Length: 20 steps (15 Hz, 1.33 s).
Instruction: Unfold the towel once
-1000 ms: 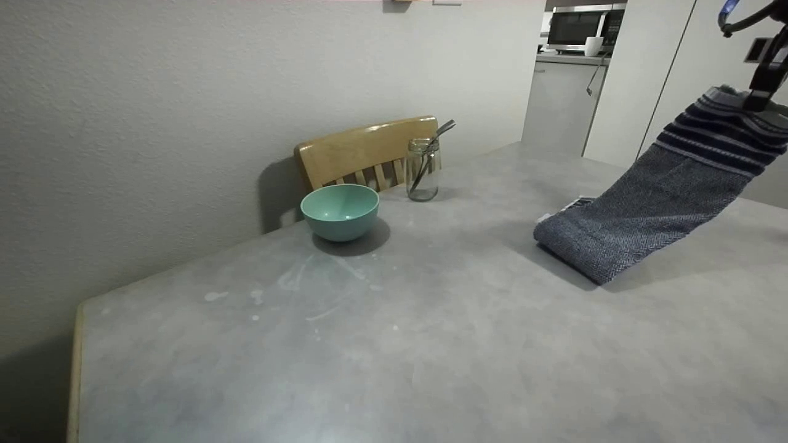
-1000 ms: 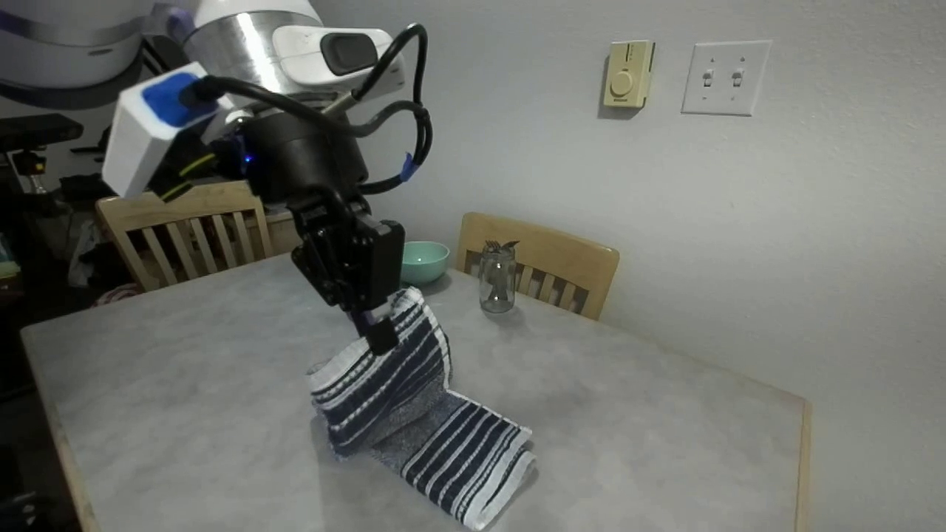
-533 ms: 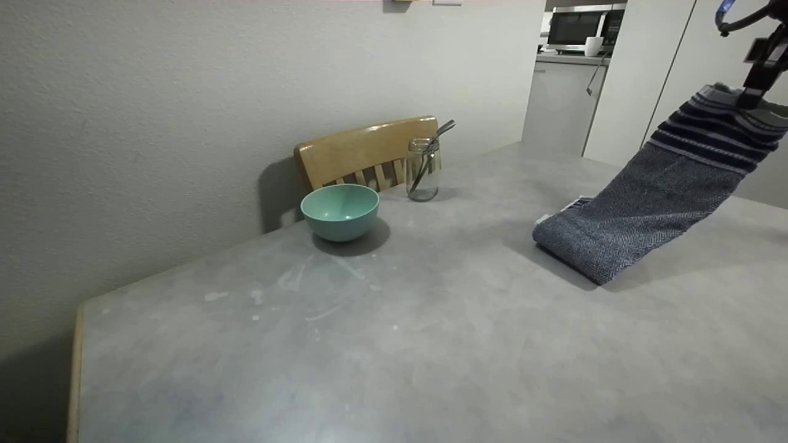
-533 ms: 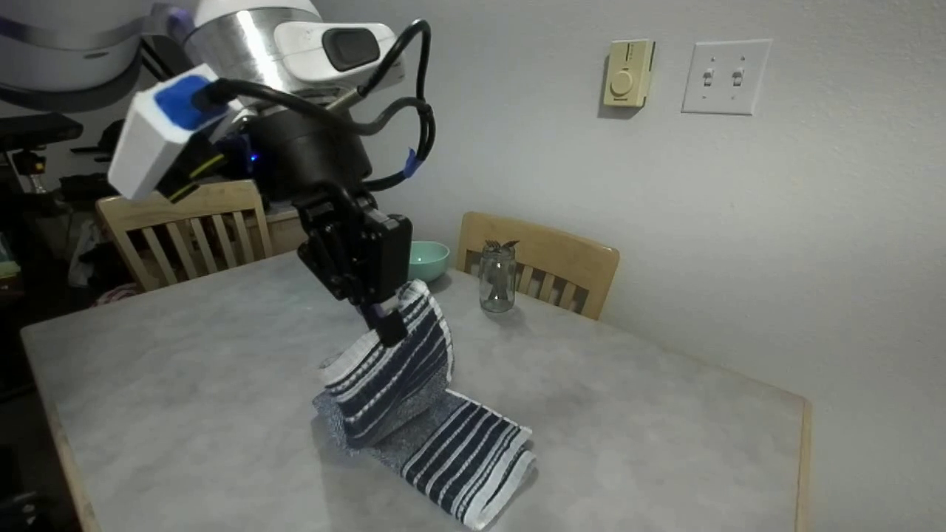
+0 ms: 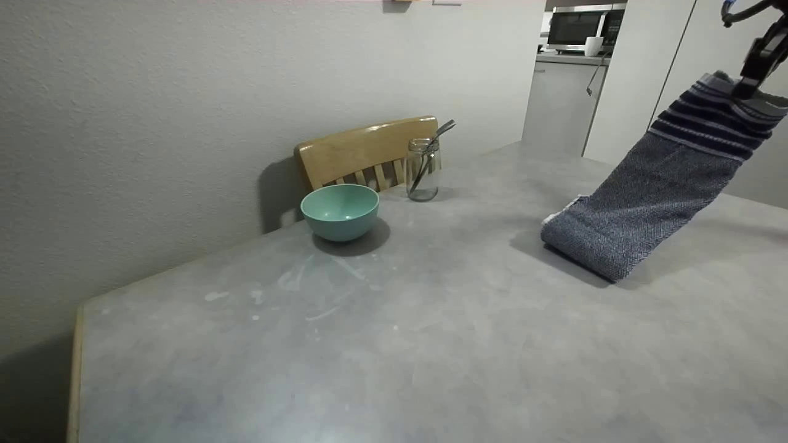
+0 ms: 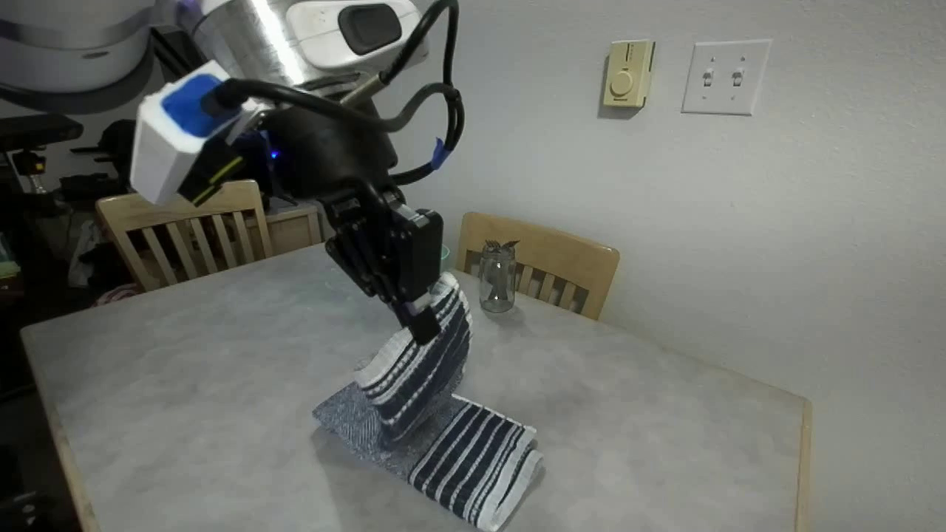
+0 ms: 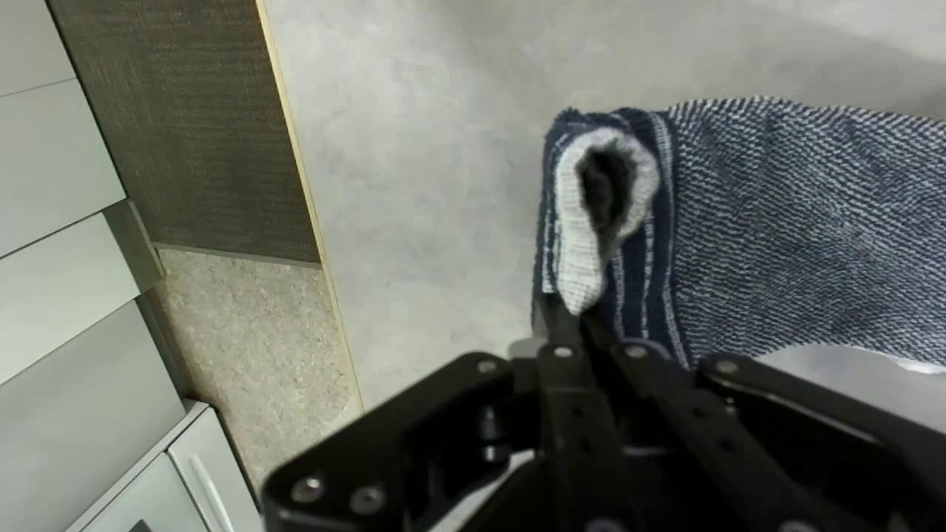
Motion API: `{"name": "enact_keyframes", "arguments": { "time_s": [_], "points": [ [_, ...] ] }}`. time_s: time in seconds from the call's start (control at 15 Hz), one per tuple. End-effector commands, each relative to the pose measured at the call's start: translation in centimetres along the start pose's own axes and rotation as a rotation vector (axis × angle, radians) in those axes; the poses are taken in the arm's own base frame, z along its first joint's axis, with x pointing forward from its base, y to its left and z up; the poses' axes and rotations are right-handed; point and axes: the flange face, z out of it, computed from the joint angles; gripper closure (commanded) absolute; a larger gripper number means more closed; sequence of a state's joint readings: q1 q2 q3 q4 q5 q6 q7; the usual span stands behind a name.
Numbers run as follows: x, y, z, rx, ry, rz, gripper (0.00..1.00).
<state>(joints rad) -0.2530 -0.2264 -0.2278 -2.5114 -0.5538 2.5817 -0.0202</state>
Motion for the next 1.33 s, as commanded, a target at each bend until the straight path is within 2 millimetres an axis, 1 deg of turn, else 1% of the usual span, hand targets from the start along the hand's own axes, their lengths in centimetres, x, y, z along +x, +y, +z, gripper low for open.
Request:
{"name": "enact_keyframes", "arguments": {
  "time_s": [0.0, 0.07, 0.13, 0.2, 0.27, 0.33, 0.4, 0.6, 0.67, 0.73, 0.87, 1.07, 1.2, 1.27],
  "points": [
    [0.4, 1.3, 1.7, 0.021, 0.009, 0.045, 0.99],
    [0.5, 1.4, 2.1, 0.031, 0.011, 0.053, 0.93],
    [0.7, 1.3, 2.6, 0.038, 0.013, 0.058, 0.69],
    [0.8, 1.2, 3.2, 0.046, 0.015, 0.065, 0.98],
    [1.1, 1.2, 3.7, 0.051, 0.02, 0.076, 0.97],
    [1.3, 1.1, 4.0, 0.06, 0.021, 0.077, 1.0],
    [1.5, 1.1, 4.5, 0.065, 0.023, 0.087, 1.0],
    [2.3, 1.3, 5.6, 0.08, 0.017, 0.109, 0.98],
    [2.6, 1.5, 5.8, 0.08, 0.017, 0.118, 0.71],
    [2.9, 1.5, 6.0, 0.081, 0.016, 0.12, 0.7],
    [3.7, 1.6, 5.9, 0.072, 0.02, 0.117, 0.58],
    [4.7, 1.7, 5.4, 0.053, 0.034, 0.104, 0.35],
    [5.1, 1.3, 4.4, 0.043, 0.048, 0.091, 0.21],
    [5.2, 0.8, 3.7, 0.039, 0.056, 0.077, 0.15]
  ]
}}
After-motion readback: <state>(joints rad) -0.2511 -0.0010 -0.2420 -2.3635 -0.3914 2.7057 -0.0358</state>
